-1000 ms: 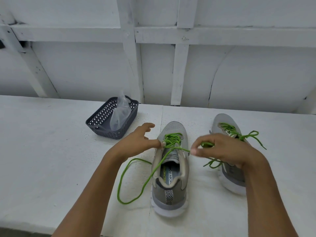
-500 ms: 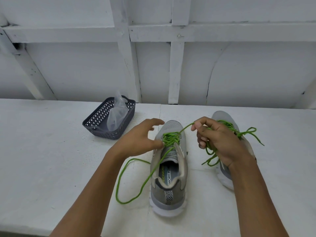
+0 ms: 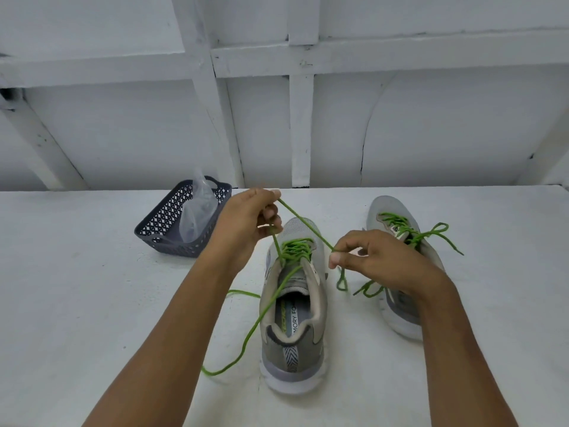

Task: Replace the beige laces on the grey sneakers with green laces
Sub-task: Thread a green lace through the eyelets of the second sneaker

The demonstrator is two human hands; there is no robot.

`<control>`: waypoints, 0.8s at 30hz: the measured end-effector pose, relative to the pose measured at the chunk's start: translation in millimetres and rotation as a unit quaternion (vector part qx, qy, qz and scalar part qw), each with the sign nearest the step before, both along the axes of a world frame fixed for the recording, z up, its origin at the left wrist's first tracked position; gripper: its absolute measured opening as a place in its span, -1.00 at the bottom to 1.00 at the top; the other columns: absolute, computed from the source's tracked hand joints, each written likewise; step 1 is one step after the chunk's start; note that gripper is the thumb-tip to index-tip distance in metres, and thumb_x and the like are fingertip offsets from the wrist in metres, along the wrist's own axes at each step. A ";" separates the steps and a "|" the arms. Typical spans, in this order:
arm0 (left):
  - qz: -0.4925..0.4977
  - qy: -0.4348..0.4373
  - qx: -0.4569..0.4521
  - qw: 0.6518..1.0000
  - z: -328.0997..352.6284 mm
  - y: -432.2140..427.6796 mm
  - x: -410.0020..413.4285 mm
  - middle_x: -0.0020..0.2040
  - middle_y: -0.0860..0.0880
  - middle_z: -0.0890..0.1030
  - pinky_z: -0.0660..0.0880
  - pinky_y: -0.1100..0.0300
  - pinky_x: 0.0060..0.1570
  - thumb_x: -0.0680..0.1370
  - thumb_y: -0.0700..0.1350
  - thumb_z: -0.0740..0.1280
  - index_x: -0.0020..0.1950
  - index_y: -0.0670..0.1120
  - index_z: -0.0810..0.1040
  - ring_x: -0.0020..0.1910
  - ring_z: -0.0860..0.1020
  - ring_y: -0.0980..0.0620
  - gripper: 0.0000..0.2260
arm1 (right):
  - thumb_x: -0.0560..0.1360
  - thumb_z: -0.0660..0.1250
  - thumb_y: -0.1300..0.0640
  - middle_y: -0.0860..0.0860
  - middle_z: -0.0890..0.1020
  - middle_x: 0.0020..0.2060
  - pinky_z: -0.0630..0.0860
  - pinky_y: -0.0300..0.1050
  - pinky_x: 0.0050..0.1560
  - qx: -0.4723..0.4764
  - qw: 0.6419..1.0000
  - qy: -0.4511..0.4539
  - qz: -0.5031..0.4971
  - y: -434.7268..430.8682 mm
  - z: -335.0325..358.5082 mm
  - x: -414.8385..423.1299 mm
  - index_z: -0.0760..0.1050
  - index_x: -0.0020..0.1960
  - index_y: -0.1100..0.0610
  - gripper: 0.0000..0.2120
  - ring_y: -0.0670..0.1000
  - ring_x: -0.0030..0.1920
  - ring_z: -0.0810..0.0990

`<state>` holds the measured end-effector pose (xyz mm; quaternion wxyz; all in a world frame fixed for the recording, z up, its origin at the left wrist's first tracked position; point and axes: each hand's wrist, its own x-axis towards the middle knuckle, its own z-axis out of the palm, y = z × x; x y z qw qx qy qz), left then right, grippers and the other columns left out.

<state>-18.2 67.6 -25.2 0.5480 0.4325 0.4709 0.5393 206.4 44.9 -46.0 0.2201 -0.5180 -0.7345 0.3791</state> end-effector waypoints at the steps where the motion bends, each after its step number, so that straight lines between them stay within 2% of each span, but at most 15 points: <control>1: 0.015 -0.013 -0.010 1.000 -2.5 1.5 1.5 -0.43 0.02 0.40 0.48 0.08 -0.21 0.59 -0.21 0.30 -0.21 -0.09 0.48 -0.40 0.45 0.03 -0.83 | 0.54 0.37 -0.04 -0.18 0.68 -0.15 0.51 -0.12 0.08 -0.002 1.000 -0.023 0.005 0.0 0.2 0.9 0.67 -0.15 -0.08 -0.86 -0.21 -0.09 0.61; 4: 0.063 -0.046 -0.030 0.996 -7.4 6.2 2.1 -0.43 0.03 0.43 0.48 0.13 -0.29 0.60 -0.18 0.30 -0.18 -0.08 0.45 -0.42 0.45 0.05 -0.84 | 0.54 0.38 0.03 -0.08 0.70 -0.23 0.55 -0.05 -0.04 -0.023 0.998 -0.065 0.015 -0.1 3.1 3.8 0.64 -0.15 0.04 -0.86 -0.07 -0.19 0.63; 6: 0.091 -0.059 -0.038 0.993 -10.5 9.5 -0.3 -0.43 0.04 0.44 0.48 0.16 -0.33 0.61 -0.17 0.29 -0.16 -0.08 0.44 -0.44 0.45 0.07 -0.85 | 0.55 0.38 0.09 -0.07 0.69 -0.28 0.57 -0.10 -0.15 -0.042 0.997 -0.067 0.014 -0.4 3.3 4.7 0.62 -0.16 0.09 -0.86 -0.12 -0.29 0.61; 8: 0.106 -0.054 -0.041 0.992 -13.2 11.7 -2.5 -0.43 0.04 0.46 0.48 0.16 -0.35 0.62 -0.15 0.28 -0.14 -0.07 0.45 -0.44 0.45 0.08 -0.87 | 0.57 0.34 0.17 -0.01 0.69 -0.29 0.57 -0.17 -0.27 -0.066 0.997 -0.040 0.007 -0.5 1.6 3.2 0.60 -0.13 0.16 -0.87 -0.12 -0.32 0.61; 10: 0.111 -0.022 -0.043 0.993 -15.1 12.9 -3.2 -0.38 0.03 0.48 0.48 0.17 -0.35 0.63 -0.14 0.28 -0.10 -0.09 0.46 -0.42 0.46 0.07 -0.89 | 0.60 0.28 0.22 0.07 0.68 -0.31 0.57 -0.14 -0.33 -0.088 0.996 0.002 -0.015 0.5 -0.6 2.2 0.57 -0.10 0.21 -0.86 -0.04 -0.36 0.61; 11: 0.115 0.014 -0.043 0.992 -16.3 13.6 -3.4 -0.33 0.00 0.50 0.48 0.16 -0.33 0.63 -0.14 0.28 -0.07 -0.10 0.45 -0.39 0.48 0.05 -0.91 | 0.61 0.25 0.23 0.09 0.65 -0.34 0.56 -0.12 -0.36 -0.093 0.995 0.034 -0.029 1.2 -1.2 2.1 0.55 -0.09 0.21 -0.85 0.01 -0.38 0.60; 13: 0.123 0.144 -0.029 0.981 -20.7 14.6 -3.7 -0.15 -0.02 0.54 0.50 0.11 -0.19 0.60 -0.13 0.33 0.02 -0.09 0.43 -0.26 0.53 0.04 -0.90 | 0.64 0.21 0.21 0.07 0.58 -0.39 0.53 -0.11 -0.41 -0.096 0.987 0.116 -0.058 3.0 -1.4 1.7 0.50 -0.05 0.22 -0.85 0.07 -0.42 0.58; 15: 0.135 0.299 0.031 0.944 -24.9 11.4 -2.3 0.01 0.03 0.51 0.47 0.18 -0.06 0.56 -0.09 0.39 0.12 -0.02 0.40 -0.11 0.51 0.08 -0.78 | 0.66 0.19 0.17 0.05 0.53 -0.40 0.52 -0.12 -0.44 -0.090 0.974 0.187 -0.093 4.7 -0.2 0.2 0.48 -0.01 0.22 -0.85 0.11 -0.43 0.58; 16: 0.136 0.350 0.077 0.924 -24.3 8.3 -1.7 0.05 0.07 0.49 0.44 0.26 -0.08 0.54 -0.07 0.41 0.13 0.01 0.41 -0.08 0.50 0.12 -0.76 | 0.66 0.19 0.17 0.05 0.51 -0.39 0.53 -0.13 -0.45 -0.090 0.966 0.218 -0.111 5.3 0.5 -1.7 0.48 0.01 0.21 -0.85 0.11 -0.43 0.59; 17: 0.123 0.376 0.121 0.910 -21.2 4.3 -0.6 0.03 0.13 0.50 0.41 0.32 -0.11 0.54 -0.05 0.41 0.09 0.03 0.44 -0.09 0.50 0.18 -0.81 | 0.66 0.19 0.18 0.06 0.49 -0.38 0.53 -0.14 -0.46 -0.092 0.956 0.248 -0.126 5.8 0.9 -3.8 0.47 0.01 0.21 -0.86 0.10 -0.43 0.59; 19: 0.036 0.387 0.164 0.907 -13.3 -3.1 2.5 -0.09 0.18 0.58 0.40 0.34 -0.17 0.55 -0.01 0.40 -0.06 0.04 0.55 -0.17 0.52 0.21 -0.93 | 0.65 0.20 0.21 0.09 0.47 -0.33 0.53 -0.15 -0.48 -0.103 0.937 0.297 -0.151 7.0 0.2 -7.7 0.46 0.02 0.21 -0.90 0.06 -0.43 0.59; 21: -0.078 0.405 0.162 0.897 -6.3 -9.4 5.9 -0.20 0.20 0.63 0.45 0.26 -0.16 0.55 0.05 0.40 -0.14 0.06 0.61 -0.21 0.54 0.21 -0.89 | 0.64 0.23 0.23 0.11 0.47 -0.30 0.55 -0.16 -0.46 -0.112 0.921 0.329 -0.174 8.6 -1.2 -11.1 0.46 0.01 0.21 -0.93 0.06 -0.41 0.58; 24: -0.186 0.435 0.142 0.870 -0.7 -17.1 10.1 -0.26 0.24 0.62 0.42 0.32 -0.20 0.53 0.08 0.42 -0.13 0.05 0.65 -0.26 0.51 0.24 -0.87 | 0.63 0.22 0.27 0.12 0.47 -0.28 0.57 -0.17 -0.41 -0.115 0.912 0.341 -0.197 10.1 -1.9 -14.6 0.46 0.00 0.23 -0.93 0.06 -0.36 0.56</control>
